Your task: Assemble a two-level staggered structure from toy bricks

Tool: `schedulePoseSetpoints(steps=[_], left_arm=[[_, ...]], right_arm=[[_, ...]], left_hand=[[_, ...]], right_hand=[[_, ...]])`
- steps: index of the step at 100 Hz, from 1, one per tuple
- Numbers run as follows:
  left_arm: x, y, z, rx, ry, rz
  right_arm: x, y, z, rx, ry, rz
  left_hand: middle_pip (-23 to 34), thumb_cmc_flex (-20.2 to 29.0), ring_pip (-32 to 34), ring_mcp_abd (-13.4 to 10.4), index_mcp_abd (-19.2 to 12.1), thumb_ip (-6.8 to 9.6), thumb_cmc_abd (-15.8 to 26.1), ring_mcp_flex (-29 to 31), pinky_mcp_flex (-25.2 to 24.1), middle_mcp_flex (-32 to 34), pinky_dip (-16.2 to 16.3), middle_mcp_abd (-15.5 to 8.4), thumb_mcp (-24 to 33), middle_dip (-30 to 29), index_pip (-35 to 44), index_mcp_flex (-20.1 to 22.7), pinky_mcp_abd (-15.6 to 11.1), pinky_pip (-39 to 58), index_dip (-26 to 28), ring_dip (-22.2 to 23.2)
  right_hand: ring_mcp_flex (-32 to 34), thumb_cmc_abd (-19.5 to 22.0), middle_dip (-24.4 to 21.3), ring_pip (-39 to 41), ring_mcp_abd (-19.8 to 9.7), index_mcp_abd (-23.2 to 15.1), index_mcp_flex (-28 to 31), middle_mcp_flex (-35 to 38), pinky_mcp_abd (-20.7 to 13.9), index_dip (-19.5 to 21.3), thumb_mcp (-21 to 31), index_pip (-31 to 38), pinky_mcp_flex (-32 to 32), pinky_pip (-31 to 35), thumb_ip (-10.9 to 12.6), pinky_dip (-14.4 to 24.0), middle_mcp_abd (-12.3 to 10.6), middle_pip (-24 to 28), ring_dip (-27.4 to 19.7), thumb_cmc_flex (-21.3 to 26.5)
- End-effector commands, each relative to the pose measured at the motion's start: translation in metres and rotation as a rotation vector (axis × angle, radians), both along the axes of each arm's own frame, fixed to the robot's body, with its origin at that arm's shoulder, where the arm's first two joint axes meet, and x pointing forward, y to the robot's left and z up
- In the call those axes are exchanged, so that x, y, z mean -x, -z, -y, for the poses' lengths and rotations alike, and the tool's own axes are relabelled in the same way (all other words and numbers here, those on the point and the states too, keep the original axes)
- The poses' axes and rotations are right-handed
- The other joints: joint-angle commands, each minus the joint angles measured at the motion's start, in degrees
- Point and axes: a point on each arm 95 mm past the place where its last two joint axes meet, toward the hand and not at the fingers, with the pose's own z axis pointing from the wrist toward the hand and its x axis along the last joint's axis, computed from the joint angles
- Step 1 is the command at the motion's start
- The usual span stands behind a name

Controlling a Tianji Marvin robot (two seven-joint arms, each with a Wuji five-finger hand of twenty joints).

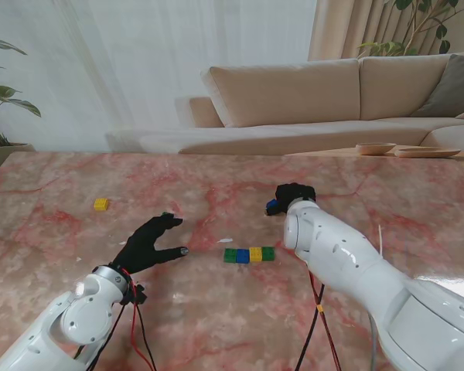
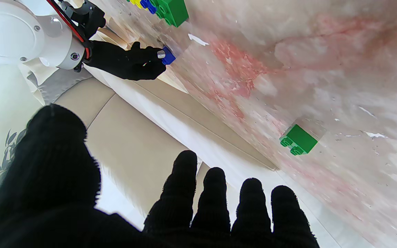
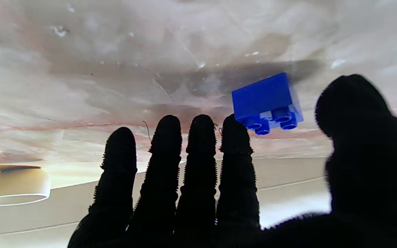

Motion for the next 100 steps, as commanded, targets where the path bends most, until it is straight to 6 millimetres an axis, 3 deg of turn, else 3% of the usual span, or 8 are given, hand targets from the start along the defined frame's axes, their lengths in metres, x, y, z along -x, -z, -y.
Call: schedulePoseSetpoints(steps=[1, 35, 45, 47, 51, 60, 70, 100], left_arm=[[0.002, 0.002, 0.000, -0.002, 0.001, -0.005], [0.001, 0.002, -0.001, -0.003, 0.001, -0.004], [0.002, 0.002, -0.002, -0.006, 0.000, -0.007], [0.002, 0.002, -0.002, -0.006, -0.001, -0.007], [0.002, 0.002, -0.002, -0.005, -0.002, -0.008], [0.002, 0.002, -0.002, -0.004, -0.003, -0.008], [0.002, 0.003, -0.001, 0.000, -0.003, -0.006], [0.002, 0.003, 0.001, 0.006, 0.003, 0.001]], right_arm=[[0.004, 0.005, -0.003, -0.002, -0.008, -0.018], [0.005, 0.013, -0.008, 0.007, -0.038, -0.014], [0.006, 0.014, -0.009, 0.002, -0.048, -0.008], [0.006, 0.015, -0.009, -0.002, -0.051, -0.006], [0.007, 0.015, -0.009, -0.007, -0.055, -0.002], [0.009, 0.016, -0.009, -0.014, -0.067, 0.003], [0.011, 0.016, -0.008, -0.018, -0.077, 0.010], [0.024, 0.015, -0.002, -0.020, -0.098, 0.035]], left_hand=[[-0.9, 0.0, -1.8, -3.3, 0.1, 1.76, 0.9, 0.0, -0.5, -1.0, 0.7, -1.3, 1.2, -0.7, -0.7, 1.1, -2.6, -2.1, -0.6, -0.7], [-0.9, -0.3, -1.8, -3.3, 0.0, 1.83, 1.1, 0.0, -0.5, -1.0, 1.0, -1.3, 1.7, -0.7, -0.7, 1.1, -2.7, -2.8, -0.6, -0.7], [-0.9, -0.4, -1.8, -3.3, 0.1, 1.83, 1.2, 0.0, -0.5, -1.1, 1.1, -1.3, 1.8, -0.7, -0.7, 1.0, -2.8, -2.9, -0.6, -0.7], [-0.9, -0.3, -1.8, -3.4, 0.1, 1.84, 1.2, 0.0, -0.5, -1.0, 1.1, -1.2, 1.9, -0.7, -0.7, 1.1, -2.8, -3.0, -0.6, -0.7], [-0.8, -0.4, -1.8, -3.3, 0.1, 1.84, 1.2, 0.0, -0.5, -1.0, 1.1, -1.2, 1.9, -0.7, -0.7, 1.0, -2.7, -3.0, -0.6, -0.7], [-0.9, -0.4, -1.8, -3.3, 0.1, 1.83, 1.1, 0.0, -0.5, -1.0, 1.1, -1.2, 2.0, -0.7, -0.7, 1.0, -2.8, -3.2, -0.6, -0.7], [-0.9, -0.5, -1.8, -3.4, 0.1, 1.83, 1.2, 0.0, -0.5, -1.1, 1.2, -1.1, 2.1, -0.7, -0.7, 1.0, -2.8, -3.4, -0.6, -0.7], [-0.9, -0.5, -1.8, -3.3, 0.0, 1.81, 1.2, 0.0, -0.5, -1.0, 1.3, -1.1, 2.5, -0.7, -0.7, 1.1, -2.9, -3.9, -0.6, -0.7]], right_hand=[[1.9, 0.0, 1.3, 1.1, -1.3, -1.3, 0.8, 0.6, -0.3, -0.2, -1.3, 1.0, 0.1, 2.1, -1.9, 1.2, -1.6, 0.7, 1.1, 2.1], [2.1, 1.5, 1.2, 0.9, -1.4, -1.9, 1.5, 1.4, -0.3, -1.9, -1.0, 1.1, -0.2, 1.6, -1.9, 0.5, -1.9, 0.1, 1.0, 2.6], [3.1, 2.1, 1.0, 0.9, -1.7, -2.3, 2.6, 3.0, -0.3, -3.9, 7.1, 1.7, 0.5, 1.6, -2.4, 0.0, -2.2, -0.2, 0.8, 3.5], [3.2, 1.7, 1.0, 0.9, -1.8, -2.7, 2.6, 3.2, -0.3, -5.0, 10.0, 2.2, 0.6, 1.7, -4.9, 0.0, -2.3, -0.2, 0.8, 3.9], [3.7, 0.8, 0.8, 1.0, -1.8, -3.2, 2.7, 4.1, -0.3, -6.8, 14.0, 3.3, 0.9, 1.8, -7.6, -0.1, -2.5, -0.2, 0.7, 4.5], [4.6, -1.5, 0.4, 1.0, -2.1, -4.0, 3.4, 5.8, -0.3, -9.6, 20.0, 4.8, 1.5, 2.1, -10.1, 0.0, -2.7, -0.5, 0.6, 5.5], [6.0, -2.2, 1.0, 1.2, -2.3, -5.4, 4.8, 8.1, -0.3, -11.5, 20.6, 6.4, 2.2, 2.4, -11.6, 0.1, -2.9, -0.3, 0.7, 7.0], [9.4, -3.3, 4.2, 1.5, -2.6, -7.5, 7.4, 12.8, 0.0, -15.4, 20.3, 8.9, 4.6, 3.4, -11.8, 0.2, -2.8, -1.9, 0.7, 10.2]])
